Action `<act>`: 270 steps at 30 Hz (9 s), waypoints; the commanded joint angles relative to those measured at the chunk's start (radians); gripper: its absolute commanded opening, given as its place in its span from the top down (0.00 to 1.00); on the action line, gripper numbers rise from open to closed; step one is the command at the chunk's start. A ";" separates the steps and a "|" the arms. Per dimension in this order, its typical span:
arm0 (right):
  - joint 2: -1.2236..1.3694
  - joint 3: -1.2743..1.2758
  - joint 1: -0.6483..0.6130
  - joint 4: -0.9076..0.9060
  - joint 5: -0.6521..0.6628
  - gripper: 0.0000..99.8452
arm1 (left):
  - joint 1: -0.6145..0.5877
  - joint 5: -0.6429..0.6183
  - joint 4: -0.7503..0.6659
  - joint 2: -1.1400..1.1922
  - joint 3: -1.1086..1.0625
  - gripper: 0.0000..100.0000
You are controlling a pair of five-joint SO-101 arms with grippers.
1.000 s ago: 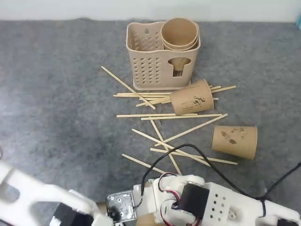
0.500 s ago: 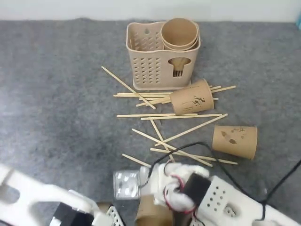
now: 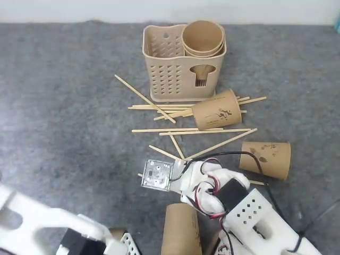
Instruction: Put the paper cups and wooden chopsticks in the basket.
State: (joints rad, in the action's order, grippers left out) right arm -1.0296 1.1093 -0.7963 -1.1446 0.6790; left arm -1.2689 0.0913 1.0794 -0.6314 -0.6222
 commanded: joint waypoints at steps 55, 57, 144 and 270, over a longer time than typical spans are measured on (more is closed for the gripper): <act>0.260 -0.652 -0.030 -0.561 -0.026 0.80 | -0.006 0.008 -0.123 -0.031 -0.088 0.68; 0.211 -0.643 -0.131 -0.642 -0.032 0.80 | -0.002 0.008 -0.123 -0.031 -0.088 0.68; -0.018 0.103 -0.278 -0.044 -0.049 0.99 | 0.031 0.008 -0.144 -0.031 -0.094 0.68; -0.030 -0.040 1.962 0.466 -0.646 0.99 | 2.535 -0.003 0.370 -0.009 -0.245 0.58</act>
State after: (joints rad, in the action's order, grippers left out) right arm -1.0572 1.1799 1.0280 -0.7089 0.0054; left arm 1.2935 0.0161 1.4385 -0.6467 -0.8094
